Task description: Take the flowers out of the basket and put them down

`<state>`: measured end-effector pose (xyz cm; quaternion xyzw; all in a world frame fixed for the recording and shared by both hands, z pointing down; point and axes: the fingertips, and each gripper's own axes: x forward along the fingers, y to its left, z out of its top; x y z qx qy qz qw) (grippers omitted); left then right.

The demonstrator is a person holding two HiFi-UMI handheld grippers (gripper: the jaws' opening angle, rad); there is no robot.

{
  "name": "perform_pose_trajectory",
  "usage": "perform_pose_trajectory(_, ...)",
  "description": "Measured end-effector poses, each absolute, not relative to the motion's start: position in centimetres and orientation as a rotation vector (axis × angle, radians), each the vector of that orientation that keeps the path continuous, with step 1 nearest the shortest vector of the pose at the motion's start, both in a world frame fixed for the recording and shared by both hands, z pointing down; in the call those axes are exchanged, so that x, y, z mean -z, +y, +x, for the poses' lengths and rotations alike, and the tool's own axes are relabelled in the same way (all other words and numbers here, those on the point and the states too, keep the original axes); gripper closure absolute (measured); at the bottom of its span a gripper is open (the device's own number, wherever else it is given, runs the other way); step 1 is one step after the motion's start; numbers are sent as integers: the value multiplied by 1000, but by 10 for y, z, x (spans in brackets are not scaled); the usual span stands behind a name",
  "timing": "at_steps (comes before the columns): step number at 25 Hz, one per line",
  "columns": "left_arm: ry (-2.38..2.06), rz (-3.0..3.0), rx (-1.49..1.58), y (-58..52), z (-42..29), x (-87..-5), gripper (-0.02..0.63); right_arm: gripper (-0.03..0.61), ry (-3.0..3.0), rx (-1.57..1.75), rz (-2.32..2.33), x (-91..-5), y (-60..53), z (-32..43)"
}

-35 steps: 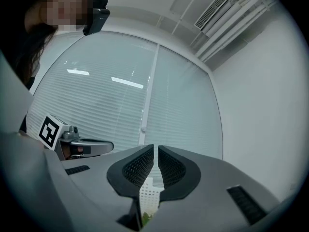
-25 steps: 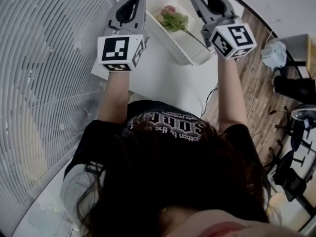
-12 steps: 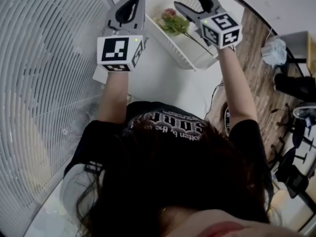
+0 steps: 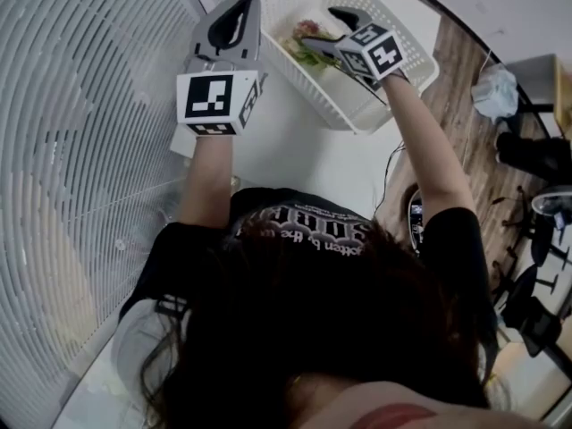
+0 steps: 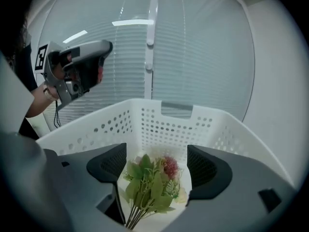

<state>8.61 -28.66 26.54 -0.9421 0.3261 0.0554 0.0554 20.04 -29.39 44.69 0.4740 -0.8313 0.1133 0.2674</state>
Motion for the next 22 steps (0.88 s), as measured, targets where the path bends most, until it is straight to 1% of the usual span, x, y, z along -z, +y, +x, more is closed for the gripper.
perform_pose_trajectory(5, 988, -2861, -173, -288, 86, -265, 611, 172, -2135, -465, 1187, -494, -288, 207)
perform_pose_trajectory(9, 981, -2861, -166, -286, 88, -266, 611, 166, -2081, -547, 1130, -516, -283, 210)
perform_pose_trajectory(16, 984, -2863, -163, -289, 87, -268, 611, 164, -1978, -594, 988, -552, -267, 209)
perform_pose_trajectory(22, 991, -2861, -151, -291, 85, -270, 611, 166, -1948, -638, 954, -563, -265, 211)
